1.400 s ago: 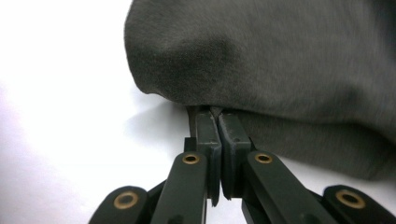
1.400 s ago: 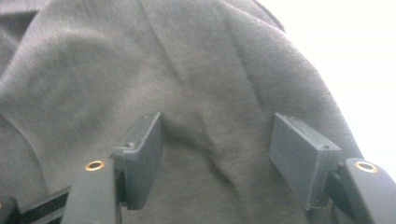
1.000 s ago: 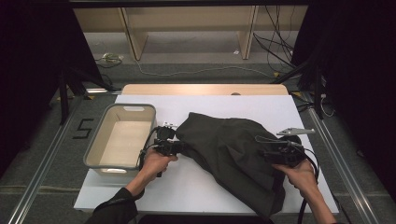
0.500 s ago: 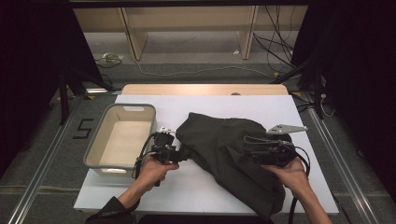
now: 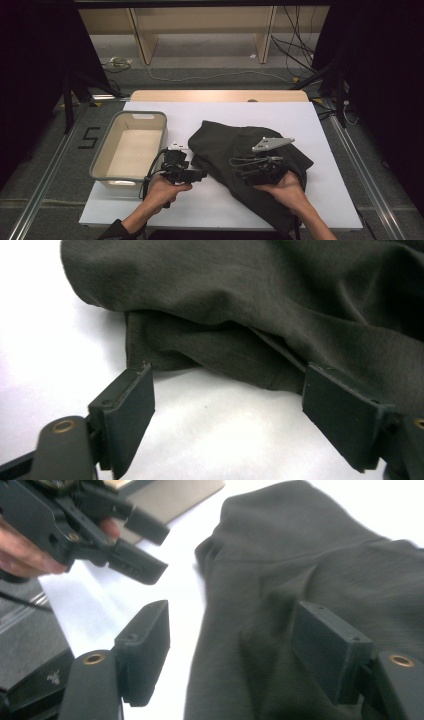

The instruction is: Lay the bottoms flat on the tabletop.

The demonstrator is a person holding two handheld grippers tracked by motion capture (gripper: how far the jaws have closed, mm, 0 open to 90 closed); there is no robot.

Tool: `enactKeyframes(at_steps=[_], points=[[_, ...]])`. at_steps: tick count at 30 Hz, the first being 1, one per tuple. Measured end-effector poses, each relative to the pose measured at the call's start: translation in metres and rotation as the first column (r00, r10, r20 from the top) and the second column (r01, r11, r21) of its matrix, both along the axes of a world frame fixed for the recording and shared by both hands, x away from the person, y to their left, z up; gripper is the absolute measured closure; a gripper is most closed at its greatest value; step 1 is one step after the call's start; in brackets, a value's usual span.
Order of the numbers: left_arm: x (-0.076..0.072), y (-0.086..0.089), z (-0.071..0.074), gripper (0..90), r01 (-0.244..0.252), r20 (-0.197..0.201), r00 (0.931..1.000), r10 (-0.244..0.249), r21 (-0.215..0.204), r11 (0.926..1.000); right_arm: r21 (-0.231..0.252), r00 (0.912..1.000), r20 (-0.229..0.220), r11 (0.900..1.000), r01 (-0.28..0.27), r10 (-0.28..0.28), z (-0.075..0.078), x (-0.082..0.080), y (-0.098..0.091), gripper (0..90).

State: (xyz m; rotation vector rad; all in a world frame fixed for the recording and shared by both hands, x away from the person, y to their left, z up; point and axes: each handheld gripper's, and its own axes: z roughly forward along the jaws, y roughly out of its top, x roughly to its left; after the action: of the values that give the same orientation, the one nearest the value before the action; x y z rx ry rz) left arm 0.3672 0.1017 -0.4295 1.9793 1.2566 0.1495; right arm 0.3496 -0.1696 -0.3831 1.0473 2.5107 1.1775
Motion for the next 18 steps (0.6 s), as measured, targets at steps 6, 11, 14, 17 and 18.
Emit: enactKeyframes(at_steps=[6, 11, 14, 17, 18], points=[[-0.001, 0.006, 0.003, 19.5, -0.025, 0.011, 0.9996, 0.025, -0.016, 0.9996, -0.050, 0.9998, -0.019, 0.9987, -0.002, 0.001, -0.018, 0.001, 0.007, 33.3], [0.000, 0.007, 0.002, 19.5, -0.028, 0.012, 0.9995, 0.028, -0.016, 0.9995, -0.086, 0.9986, -0.051, 0.9963, 0.006, -0.011, -0.033, 0.005, 0.007, 33.8], [0.001, 0.006, 0.000, 19.4, -0.025, 0.011, 0.9996, 0.025, -0.007, 0.9997, -0.131, 0.9993, -0.036, 0.9913, 0.009, -0.014, -0.038, 0.004, 0.010, 34.2], [0.000, 0.006, -0.002, 19.3, -0.022, 0.007, 0.9997, 0.022, -0.007, 0.9997, -0.149, 0.9990, -0.044, 0.9888, -0.010, 0.003, -0.044, 0.003, 0.014, 33.4], [0.000, 0.005, -0.002, 19.2, -0.024, 0.005, 0.9997, 0.024, -0.008, 0.9997, -0.158, 0.9989, -0.046, 0.9874, -0.014, 0.007, -0.045, 0.002, 0.016, 33.0]])
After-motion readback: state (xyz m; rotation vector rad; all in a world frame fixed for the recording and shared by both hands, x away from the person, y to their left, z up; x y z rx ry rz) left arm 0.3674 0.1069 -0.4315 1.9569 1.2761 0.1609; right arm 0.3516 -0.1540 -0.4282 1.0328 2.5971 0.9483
